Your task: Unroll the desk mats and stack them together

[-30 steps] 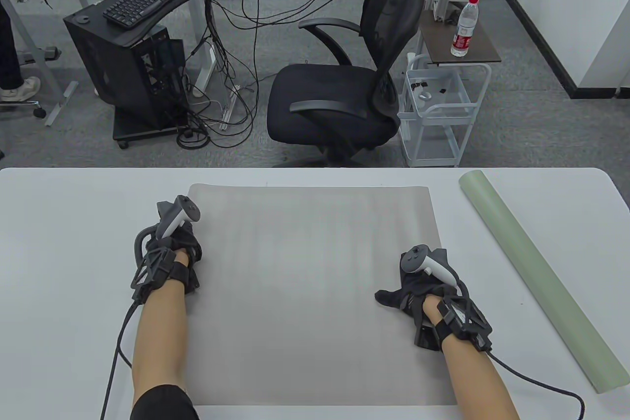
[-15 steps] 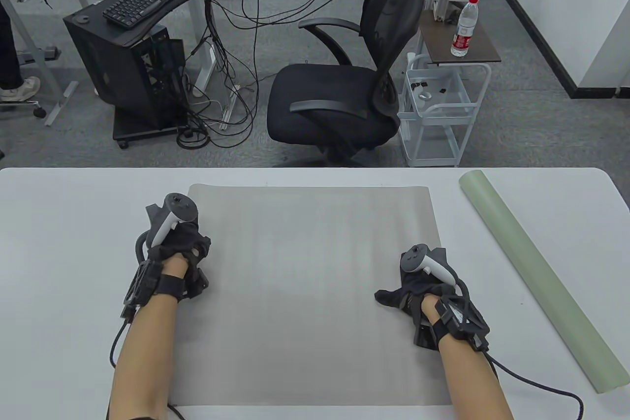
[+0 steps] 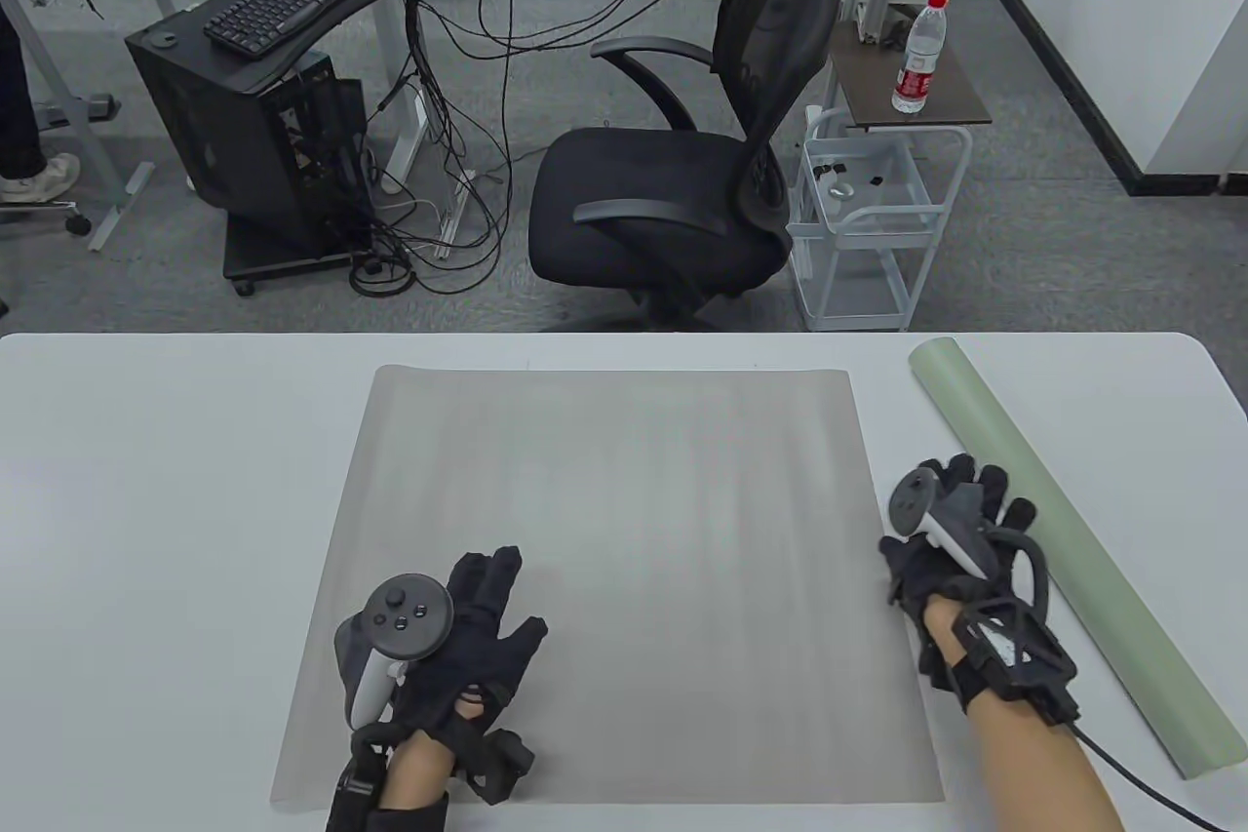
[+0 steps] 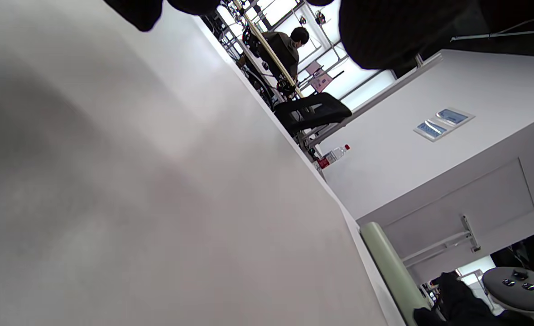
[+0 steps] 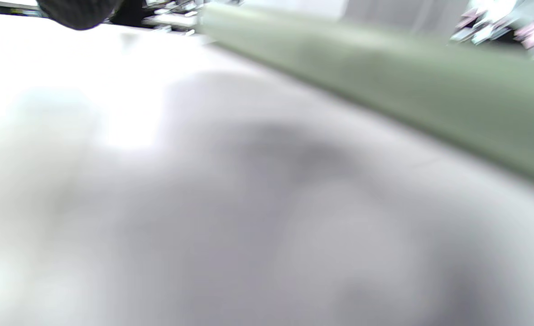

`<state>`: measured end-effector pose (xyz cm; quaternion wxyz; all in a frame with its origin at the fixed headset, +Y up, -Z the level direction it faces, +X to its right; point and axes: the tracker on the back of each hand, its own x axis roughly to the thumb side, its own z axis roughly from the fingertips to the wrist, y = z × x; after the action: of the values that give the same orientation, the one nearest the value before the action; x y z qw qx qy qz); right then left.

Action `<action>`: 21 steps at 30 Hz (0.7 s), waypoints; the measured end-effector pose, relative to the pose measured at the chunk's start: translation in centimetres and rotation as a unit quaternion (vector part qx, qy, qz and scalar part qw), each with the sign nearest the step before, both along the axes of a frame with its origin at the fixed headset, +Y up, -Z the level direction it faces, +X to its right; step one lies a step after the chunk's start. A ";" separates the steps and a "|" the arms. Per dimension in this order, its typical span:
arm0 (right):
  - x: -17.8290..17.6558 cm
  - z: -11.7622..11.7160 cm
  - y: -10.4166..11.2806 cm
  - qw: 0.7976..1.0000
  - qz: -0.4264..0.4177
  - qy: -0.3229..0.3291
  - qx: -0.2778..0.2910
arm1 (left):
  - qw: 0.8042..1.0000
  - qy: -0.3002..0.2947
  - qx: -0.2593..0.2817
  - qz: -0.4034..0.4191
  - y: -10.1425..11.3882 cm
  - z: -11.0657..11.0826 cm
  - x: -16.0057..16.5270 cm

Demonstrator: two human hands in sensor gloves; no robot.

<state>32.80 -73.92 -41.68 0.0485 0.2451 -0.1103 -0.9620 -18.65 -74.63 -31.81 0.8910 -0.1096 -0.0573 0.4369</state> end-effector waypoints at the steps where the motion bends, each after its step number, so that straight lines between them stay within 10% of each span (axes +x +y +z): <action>1: 1.6 0.3 0.2 1.000 0.007 -0.024 -0.003 | 1.000 -0.011 -0.004 -0.005 0.0 0.0 0.2; 7: 9.7 2.7 -1.8 0.986 -0.080 -0.140 -0.038 | 0.999 -0.041 -0.002 -0.022 -0.6 0.9 1.4; 16: 9.0 1.7 -2.2 0.991 0.018 -0.112 -0.066 | 0.997 -0.050 -0.011 -0.062 -1.7 1.0 2.3; 21: 7.7 1.5 -0.8 0.942 -0.272 -0.188 -0.054 | 0.996 -0.061 -0.006 -0.069 -1.6 1.1 2.5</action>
<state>40.52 -74.69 -40.13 -0.2231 0.3788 -0.2314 -0.8679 -16.11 -76.27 -30.76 0.9131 -0.1449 -0.1009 0.3676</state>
